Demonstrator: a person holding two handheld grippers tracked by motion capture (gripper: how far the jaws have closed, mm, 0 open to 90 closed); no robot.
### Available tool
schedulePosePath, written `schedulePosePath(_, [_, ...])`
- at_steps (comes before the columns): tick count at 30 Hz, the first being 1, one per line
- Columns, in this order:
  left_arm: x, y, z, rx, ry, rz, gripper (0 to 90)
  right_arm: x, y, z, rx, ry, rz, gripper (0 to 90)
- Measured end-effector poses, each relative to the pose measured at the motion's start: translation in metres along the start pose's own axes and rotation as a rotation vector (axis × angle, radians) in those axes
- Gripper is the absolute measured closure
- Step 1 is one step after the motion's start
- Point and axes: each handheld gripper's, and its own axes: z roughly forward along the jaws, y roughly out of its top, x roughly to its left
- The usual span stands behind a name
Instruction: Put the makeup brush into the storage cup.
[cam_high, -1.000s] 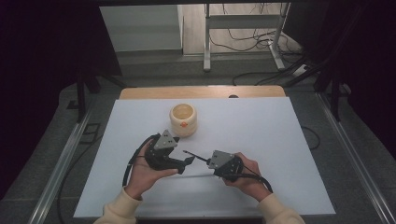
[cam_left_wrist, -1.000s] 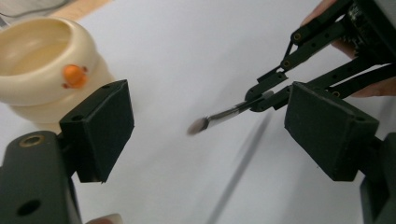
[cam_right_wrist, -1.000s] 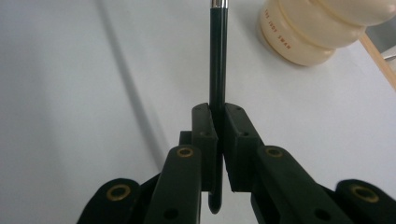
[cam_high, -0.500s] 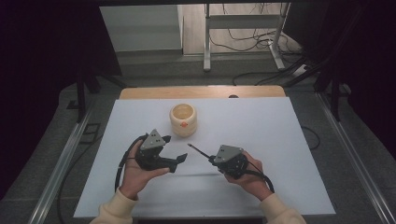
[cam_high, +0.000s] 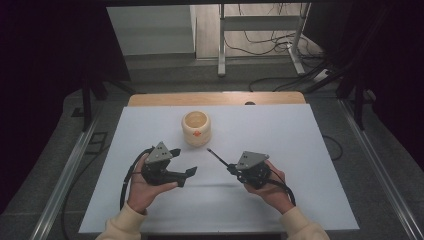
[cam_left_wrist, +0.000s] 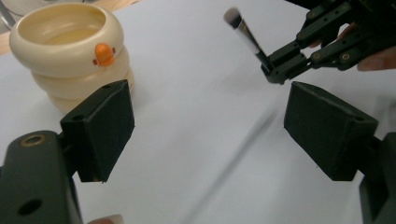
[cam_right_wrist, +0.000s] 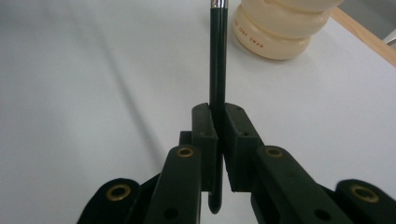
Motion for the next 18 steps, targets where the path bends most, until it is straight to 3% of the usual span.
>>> schedulePosePath(4, [0.002,-0.004,0.0,0.013,0.015,-0.005,15.4,-0.003,-0.002,-0.002,-0.006,-0.005,0.011,83.1])
schedulePosePath(7, [0.006,-0.009,0.001,0.006,0.009,-0.035,14.6,-0.004,-0.003,-0.003,-0.013,-0.005,0.026,83.1])
schedulePosePath(10, [0.012,-0.016,0.003,-0.005,-0.028,-0.09,14.4,-0.005,-0.003,-0.005,-0.018,-0.009,0.037,83.1])
schedulePosePath(18, [0.024,-0.028,0.004,0.002,-0.015,-0.139,14.1,-0.007,-0.006,-0.005,-0.023,-0.019,0.051,83.1])
